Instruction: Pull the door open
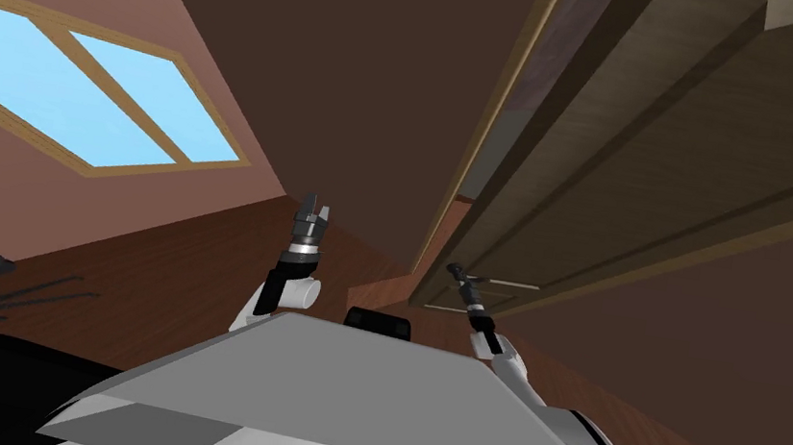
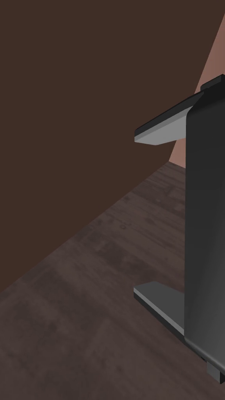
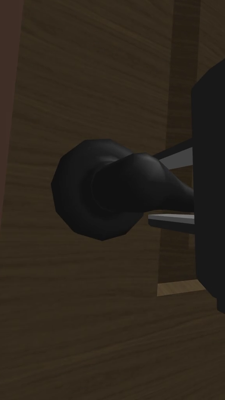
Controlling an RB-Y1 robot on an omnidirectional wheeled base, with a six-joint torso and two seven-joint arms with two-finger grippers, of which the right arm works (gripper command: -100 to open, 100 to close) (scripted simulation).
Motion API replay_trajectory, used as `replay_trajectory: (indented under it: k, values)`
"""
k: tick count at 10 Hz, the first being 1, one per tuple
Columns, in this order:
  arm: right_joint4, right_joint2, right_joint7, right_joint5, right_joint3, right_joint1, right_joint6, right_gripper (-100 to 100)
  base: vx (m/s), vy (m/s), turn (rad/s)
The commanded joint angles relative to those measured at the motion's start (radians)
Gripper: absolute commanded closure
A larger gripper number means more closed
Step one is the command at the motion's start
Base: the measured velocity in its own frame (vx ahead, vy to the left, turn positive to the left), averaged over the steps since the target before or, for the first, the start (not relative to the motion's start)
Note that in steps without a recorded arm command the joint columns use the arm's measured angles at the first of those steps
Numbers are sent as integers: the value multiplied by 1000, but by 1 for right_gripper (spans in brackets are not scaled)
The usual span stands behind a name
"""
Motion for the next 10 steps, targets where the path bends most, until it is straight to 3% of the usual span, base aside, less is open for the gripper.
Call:
replay_trajectory:
  k: [1, 8, 9, 10]
  values:
    - [8, -17, -14, 1, 7, 16, -38, 100, -153, -71, 158]
    - [42, -86, -71, 0, 31, 81, -171, 100, -157, -73, 144]
    - [66, -71, -64, 3, 33, 60, -169, 100, -75, -29, 30]
    - [75, -79, -72, 3, 37, 72, -196, 100, -133, -49, 159]
